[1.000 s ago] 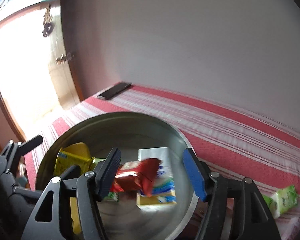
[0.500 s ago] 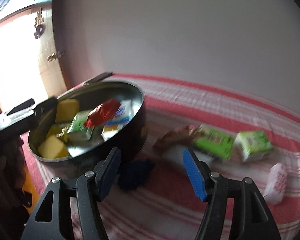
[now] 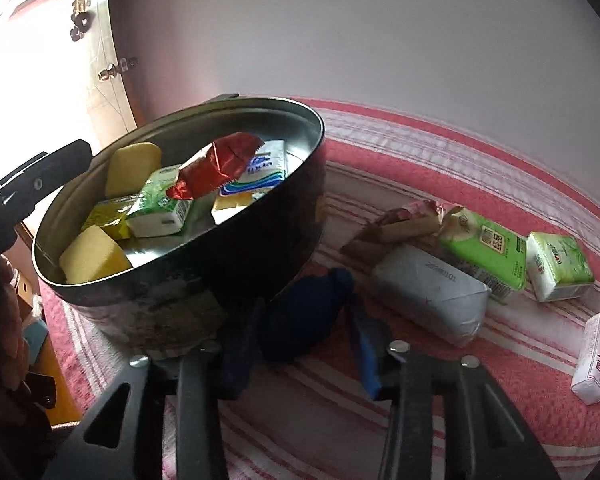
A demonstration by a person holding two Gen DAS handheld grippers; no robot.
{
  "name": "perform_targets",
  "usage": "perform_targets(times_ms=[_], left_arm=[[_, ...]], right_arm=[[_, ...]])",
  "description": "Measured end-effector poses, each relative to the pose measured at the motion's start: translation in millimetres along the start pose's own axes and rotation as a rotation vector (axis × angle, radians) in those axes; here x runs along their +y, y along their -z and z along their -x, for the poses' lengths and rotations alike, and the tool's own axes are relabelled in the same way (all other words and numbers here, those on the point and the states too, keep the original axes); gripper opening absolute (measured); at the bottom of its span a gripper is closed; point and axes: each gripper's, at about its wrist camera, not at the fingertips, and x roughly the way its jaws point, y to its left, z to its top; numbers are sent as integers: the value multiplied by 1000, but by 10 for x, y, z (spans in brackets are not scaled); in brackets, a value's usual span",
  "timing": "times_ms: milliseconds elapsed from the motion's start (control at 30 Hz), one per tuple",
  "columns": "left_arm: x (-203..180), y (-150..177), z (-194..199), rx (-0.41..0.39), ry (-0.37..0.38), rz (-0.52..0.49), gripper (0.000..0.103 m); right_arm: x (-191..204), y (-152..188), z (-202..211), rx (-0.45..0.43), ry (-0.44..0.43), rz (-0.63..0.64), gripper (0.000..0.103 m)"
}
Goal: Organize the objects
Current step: 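Grasp the blue knit cloth with the right tool while the left tool moves toward the white wrapped pack, then grasp the white wrapped pack with the left tool while the right tool holds the blue cloth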
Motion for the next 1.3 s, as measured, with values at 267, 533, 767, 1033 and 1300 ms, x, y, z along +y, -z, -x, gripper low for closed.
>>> perform_targets(times_ms=[267, 533, 767, 1033, 1300], left_arm=[[-535, -23, 106, -26, 75, -84, 103], [-1449, 110, 59, 3, 197, -267, 103], [-1960, 234, -190, 144, 292, -344, 102], [-2199, 274, -610, 297, 249, -401, 101], [-2391, 306, -726, 323, 216, -471, 101]], right_arm=[[-531, 177, 658, -200, 106, -128, 43], [-1345, 302, 980, -273, 298, -281, 43], [-1505, 272, 1006, -304, 315, -301, 43], [-1568, 232, 977, -326, 298, -305, 44], [-1537, 225, 984, -337, 307, -288, 44]])
